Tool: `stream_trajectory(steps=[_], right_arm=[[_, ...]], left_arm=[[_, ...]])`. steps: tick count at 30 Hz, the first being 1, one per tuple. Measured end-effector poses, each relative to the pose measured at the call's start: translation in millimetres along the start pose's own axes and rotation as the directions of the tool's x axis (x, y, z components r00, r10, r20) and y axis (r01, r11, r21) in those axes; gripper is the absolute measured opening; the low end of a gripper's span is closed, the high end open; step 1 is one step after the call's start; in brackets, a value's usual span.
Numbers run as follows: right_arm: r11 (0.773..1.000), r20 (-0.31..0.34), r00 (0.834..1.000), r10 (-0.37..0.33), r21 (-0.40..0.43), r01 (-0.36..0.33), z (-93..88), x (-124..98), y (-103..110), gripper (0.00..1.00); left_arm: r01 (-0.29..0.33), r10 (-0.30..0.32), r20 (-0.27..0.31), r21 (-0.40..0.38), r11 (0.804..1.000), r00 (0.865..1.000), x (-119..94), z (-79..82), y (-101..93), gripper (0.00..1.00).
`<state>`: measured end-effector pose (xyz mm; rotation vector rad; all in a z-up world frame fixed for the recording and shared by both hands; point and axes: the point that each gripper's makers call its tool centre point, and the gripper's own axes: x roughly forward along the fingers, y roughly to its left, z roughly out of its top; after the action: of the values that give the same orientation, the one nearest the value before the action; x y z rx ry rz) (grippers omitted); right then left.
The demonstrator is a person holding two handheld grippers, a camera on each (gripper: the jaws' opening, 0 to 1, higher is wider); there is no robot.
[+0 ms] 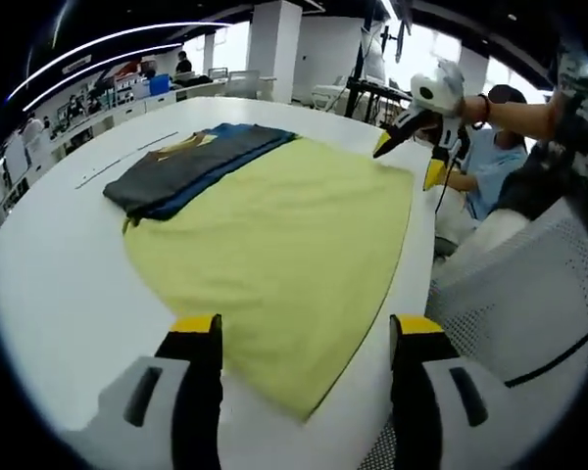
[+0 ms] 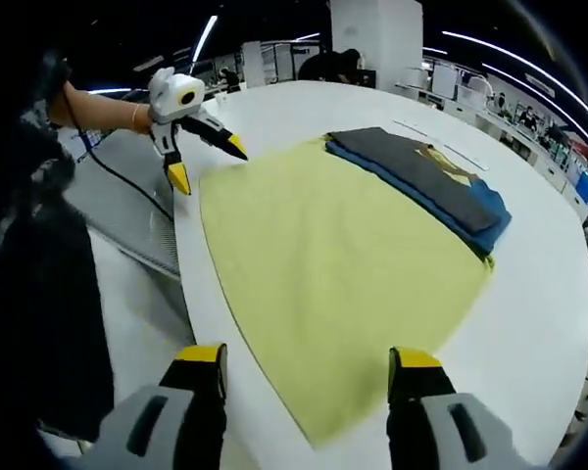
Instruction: Fold the garment on the visible template until the final outline fits inside the template.
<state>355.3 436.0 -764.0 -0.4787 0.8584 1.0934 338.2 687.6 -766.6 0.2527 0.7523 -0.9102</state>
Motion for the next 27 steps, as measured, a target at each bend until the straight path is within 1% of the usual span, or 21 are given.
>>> stream_trajectory(steps=[2, 5, 6, 9, 11, 13, 15, 17, 23, 26, 27], right_arm=[[1.000, -0.013, 1.000, 0.000, -0.002, 0.000, -3.4, 1, 0, 0.62], [1.000, -0.048, 0.999, -0.010, -0.028, 0.008, -11.0, 1, 0, 0.61], [0.999, -0.062, 0.998, -0.016, -0.040, 0.013, -14.3, 1, 0, 0.61], [0.999, -0.079, 0.997, -0.019, -0.049, 0.015, -19.1, 1, 0, 0.60], [0.999, -0.089, 0.996, -0.014, -0.050, 0.010, -22.6, 3, 1, 0.59], [0.998, -0.081, 0.997, -0.021, -0.055, 0.016, -21.4, 2, 0, 0.58], [0.998, -0.074, 0.997, -0.031, -0.056, 0.027, -21.1, 2, -2, 0.56], [0.996, -0.075, 0.996, -0.049, -0.072, 0.044, -21.6, 2, -5, 0.52], [0.997, -0.073, 0.996, -0.056, -0.062, 0.052, -20.5, 2, -7, 0.50], [0.997, -0.064, 0.995, -0.070, -0.044, 0.068, -19.6, 2, -12, 0.44], [0.997, -0.063, 0.995, -0.075, -0.039, 0.073, -19.5, 1, -14, 0.42]], left_arm=[[-0.003, 0.004, -0.022, 0.023, 1.000, 1.000, 0, -5.1, 0.3, 0.63], [-0.015, 0.017, -0.046, 0.036, 0.999, 0.999, -2, -11.9, 2.5, 0.61], [-0.021, 0.023, -0.037, 0.041, 0.999, 0.999, -2, -10.3, 4.1, 0.59], [-0.034, 0.035, -0.035, 0.037, 0.999, 0.999, -2, -9.6, 9.1, 0.54], [-0.049, 0.052, -0.050, 0.076, 0.996, 0.997, -2, -10.7, 13.1, 0.50], [-0.034, 0.043, -0.071, 0.119, 0.992, 0.997, -2, -12.6, 11.1, 0.50], [-0.026, 0.037, -0.077, 0.138, 0.990, 0.996, -2, -13.2, 9.3, 0.52], [-0.024, 0.034, -0.073, 0.134, 0.991, 0.997, -2, -13.3, 10.3, 0.52], [-0.012, 0.025, -0.084, 0.150, 0.989, 0.996, -2, -13.5, 10.6, 0.52], [-0.010, 0.024, -0.091, 0.151, 0.988, 0.996, -2, -12.8, 12.0, 0.51], [-0.014, 0.028, -0.095, 0.144, 0.989, 0.995, -2, -12.4, 14.1, 0.48]])
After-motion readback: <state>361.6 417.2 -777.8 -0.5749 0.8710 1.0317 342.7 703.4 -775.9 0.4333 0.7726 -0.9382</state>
